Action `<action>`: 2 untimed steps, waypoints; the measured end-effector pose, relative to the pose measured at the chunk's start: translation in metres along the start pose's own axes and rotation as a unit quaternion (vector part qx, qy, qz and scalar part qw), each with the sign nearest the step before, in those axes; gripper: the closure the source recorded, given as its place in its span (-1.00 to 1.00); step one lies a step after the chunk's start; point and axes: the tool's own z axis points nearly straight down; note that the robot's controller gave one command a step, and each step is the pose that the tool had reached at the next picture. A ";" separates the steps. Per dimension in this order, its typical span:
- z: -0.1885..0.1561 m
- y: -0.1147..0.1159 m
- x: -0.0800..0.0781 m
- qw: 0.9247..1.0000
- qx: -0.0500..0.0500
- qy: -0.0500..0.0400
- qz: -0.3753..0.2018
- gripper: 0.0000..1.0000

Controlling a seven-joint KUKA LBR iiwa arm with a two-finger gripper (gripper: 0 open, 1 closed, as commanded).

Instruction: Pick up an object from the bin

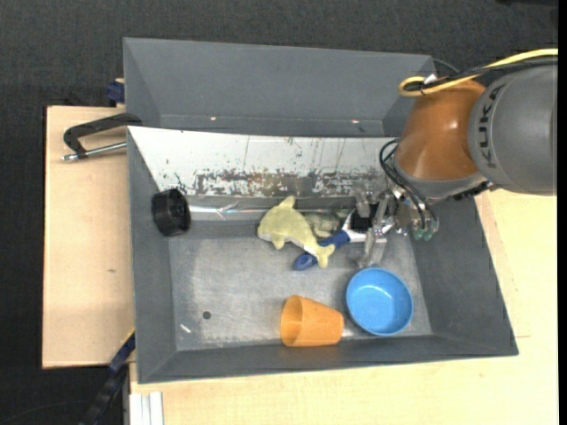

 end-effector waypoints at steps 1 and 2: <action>0.000 0.000 0.001 1.000 0.000 0.001 0.000 1.00; -0.126 -0.011 0.005 1.000 0.001 0.001 -0.011 1.00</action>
Offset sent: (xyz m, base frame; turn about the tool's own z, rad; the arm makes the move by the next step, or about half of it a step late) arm 0.0000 0.0000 0.0000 0.0000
